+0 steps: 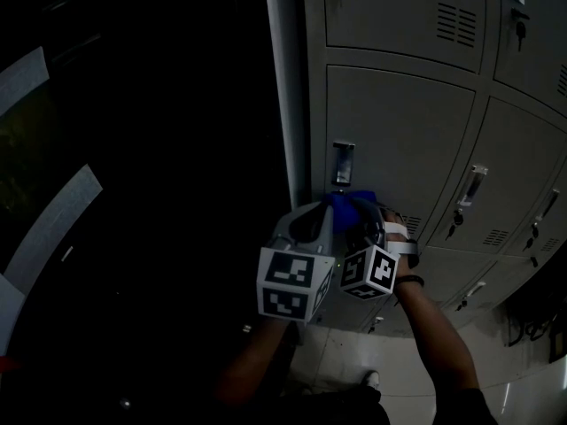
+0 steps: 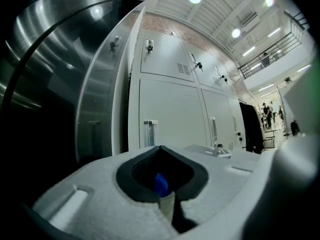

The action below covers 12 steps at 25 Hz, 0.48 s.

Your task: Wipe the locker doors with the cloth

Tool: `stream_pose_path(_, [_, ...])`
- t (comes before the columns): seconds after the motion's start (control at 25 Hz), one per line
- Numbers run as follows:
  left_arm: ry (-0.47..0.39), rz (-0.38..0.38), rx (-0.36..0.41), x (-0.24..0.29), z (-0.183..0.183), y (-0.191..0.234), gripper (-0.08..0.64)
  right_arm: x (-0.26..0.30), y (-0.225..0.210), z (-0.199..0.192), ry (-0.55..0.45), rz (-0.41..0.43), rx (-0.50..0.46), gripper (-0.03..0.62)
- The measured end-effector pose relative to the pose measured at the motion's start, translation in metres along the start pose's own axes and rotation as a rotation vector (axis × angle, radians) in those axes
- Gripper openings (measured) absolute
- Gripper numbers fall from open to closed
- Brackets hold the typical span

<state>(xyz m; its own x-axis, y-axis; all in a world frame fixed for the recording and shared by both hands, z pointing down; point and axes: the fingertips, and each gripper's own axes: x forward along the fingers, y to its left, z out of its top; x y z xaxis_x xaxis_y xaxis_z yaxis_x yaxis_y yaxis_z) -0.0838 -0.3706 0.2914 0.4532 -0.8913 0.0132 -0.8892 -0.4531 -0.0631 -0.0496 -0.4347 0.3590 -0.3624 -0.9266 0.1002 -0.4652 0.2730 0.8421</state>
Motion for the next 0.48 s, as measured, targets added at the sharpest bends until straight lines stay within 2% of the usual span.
stream_pose_path(0.24, [0.011,0.004,0.012,0.003,-0.005,0.000,0.005,0.000,0.035,-0.018,0.022,0.031,0.013,0.069])
stream_pose_path(0.48, [0.030,-0.003,0.005,0.005,-0.016,-0.004,0.005,0.011,0.080,-0.046,0.096,0.115,0.023,0.069])
